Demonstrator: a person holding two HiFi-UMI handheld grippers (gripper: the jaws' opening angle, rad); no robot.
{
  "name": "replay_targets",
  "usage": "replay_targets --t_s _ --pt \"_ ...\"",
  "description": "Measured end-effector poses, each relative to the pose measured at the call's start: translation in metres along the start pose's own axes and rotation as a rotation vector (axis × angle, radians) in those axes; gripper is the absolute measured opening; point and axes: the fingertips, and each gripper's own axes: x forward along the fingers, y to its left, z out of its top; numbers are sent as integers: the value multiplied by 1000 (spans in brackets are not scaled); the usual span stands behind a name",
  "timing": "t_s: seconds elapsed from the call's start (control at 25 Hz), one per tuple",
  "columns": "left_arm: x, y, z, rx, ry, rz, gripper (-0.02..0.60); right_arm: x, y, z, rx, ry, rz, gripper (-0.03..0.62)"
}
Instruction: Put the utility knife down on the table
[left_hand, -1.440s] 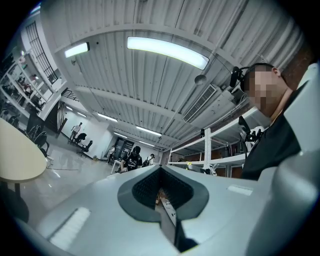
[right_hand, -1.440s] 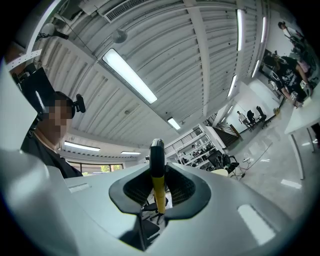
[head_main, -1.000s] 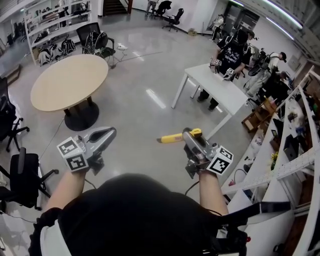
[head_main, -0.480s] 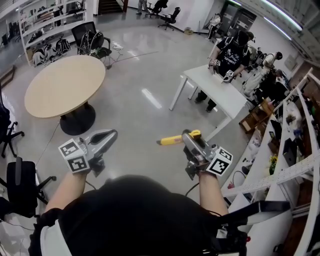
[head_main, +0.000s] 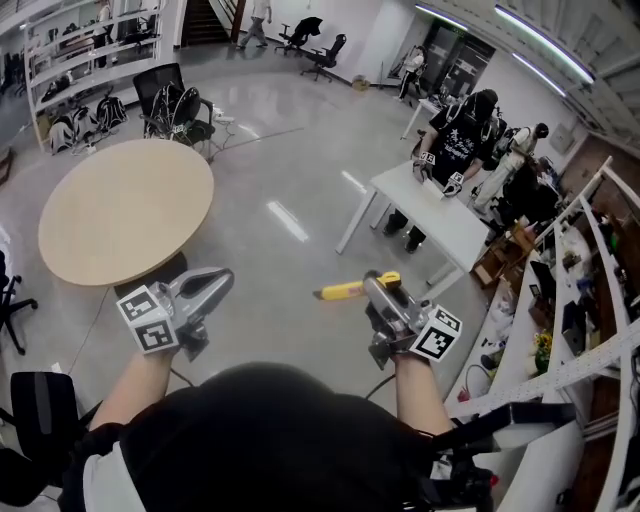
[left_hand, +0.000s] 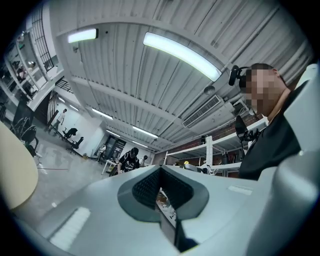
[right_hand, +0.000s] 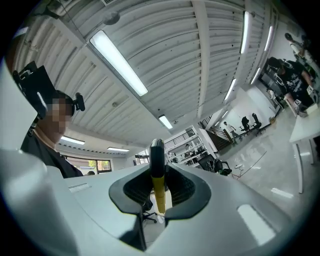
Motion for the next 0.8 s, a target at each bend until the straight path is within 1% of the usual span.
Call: replay_targets --t_s 0.16,0.32,0.48,0.64,0.8 --pt "-11 44 8 -10 12 2 0 40 -17 -11 -3 6 -11 86" --pt "-11 81 19 -16 23 6 0 72 -39 -16 16 12 -21 86" --pt "-3 113 14 -32 36 19 0 91 -69 -17 30 20 -24 86" --pt "21 146 3 -27 41 40 0 99 -116 -13 42 15 -12 86" --pt "72 169 4 -8 34 76 0 104 -172 15 47 21 37 86"
